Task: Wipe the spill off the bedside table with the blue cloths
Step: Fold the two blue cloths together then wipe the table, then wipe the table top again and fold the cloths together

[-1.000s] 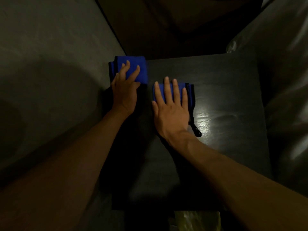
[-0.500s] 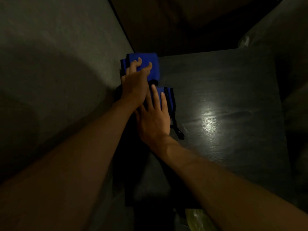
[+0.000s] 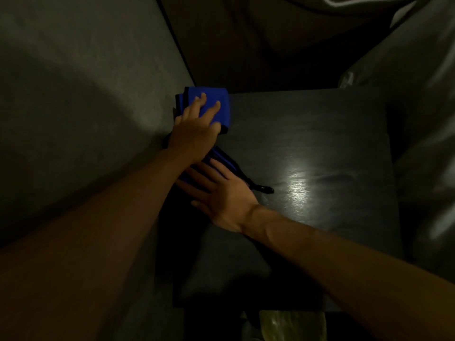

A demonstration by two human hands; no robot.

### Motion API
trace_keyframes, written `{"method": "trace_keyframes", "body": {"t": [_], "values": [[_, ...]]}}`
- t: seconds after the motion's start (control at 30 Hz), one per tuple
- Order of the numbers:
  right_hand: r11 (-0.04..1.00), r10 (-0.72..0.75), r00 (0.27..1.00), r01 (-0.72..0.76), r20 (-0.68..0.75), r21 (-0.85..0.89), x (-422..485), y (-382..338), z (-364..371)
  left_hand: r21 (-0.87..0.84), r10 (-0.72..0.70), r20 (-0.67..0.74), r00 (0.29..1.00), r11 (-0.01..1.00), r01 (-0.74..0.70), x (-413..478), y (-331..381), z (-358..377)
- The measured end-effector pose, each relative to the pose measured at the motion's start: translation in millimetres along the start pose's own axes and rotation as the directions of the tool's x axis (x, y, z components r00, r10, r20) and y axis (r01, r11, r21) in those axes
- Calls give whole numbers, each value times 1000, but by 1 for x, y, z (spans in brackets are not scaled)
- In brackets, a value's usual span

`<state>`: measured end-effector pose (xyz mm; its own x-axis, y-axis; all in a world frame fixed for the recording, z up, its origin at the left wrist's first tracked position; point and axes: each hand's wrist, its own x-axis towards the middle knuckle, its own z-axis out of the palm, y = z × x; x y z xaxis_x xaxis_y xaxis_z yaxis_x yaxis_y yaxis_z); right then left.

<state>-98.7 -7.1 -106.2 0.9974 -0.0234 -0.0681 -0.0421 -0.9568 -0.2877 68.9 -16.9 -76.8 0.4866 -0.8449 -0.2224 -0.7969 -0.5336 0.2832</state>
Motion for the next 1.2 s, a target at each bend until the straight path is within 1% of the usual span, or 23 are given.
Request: {"method": "trace_keyframes", "body": {"t": [0.03,0.07,0.17,0.2,0.33,0.43,0.57,0.73,0.93,1.2], "values": [[1000,-11,999,11,-41,-1,-7,4,2,-8,-2,-13,1000,1000,2,-1,-1,1],[1000,-17,999,17,-51,-9,-13,8,2,-7,7,-18,1000,1000,-7,-4,-2,1],[999,-20,1000,20,-16,-34,-28,17,-2,48,85,-40,996,995,-83,-11,0,6],[999,-16,1000,16,2,-46,-32,21,-3,68,89,-49,995,994,-85,-15,0,7],[997,11,1000,-9,27,-75,-52,41,-8,134,75,-90,993,989,-63,-38,8,20],[995,38,997,-32,62,-91,-63,53,-14,135,23,-85,996,991,-11,-53,9,32],[988,110,990,-100,83,-118,-74,65,-19,153,-46,-95,994,986,60,-71,12,44],[974,187,977,-172,99,-145,-92,90,-26,170,-131,-69,989,975,141,-80,19,56],[929,322,946,-306,45,-210,-126,128,-35,232,-139,-46,989,962,146,-78,19,58],[871,449,894,-438,-2,-222,-161,159,-44,238,-123,-49,991,962,132,-79,18,55]]}}
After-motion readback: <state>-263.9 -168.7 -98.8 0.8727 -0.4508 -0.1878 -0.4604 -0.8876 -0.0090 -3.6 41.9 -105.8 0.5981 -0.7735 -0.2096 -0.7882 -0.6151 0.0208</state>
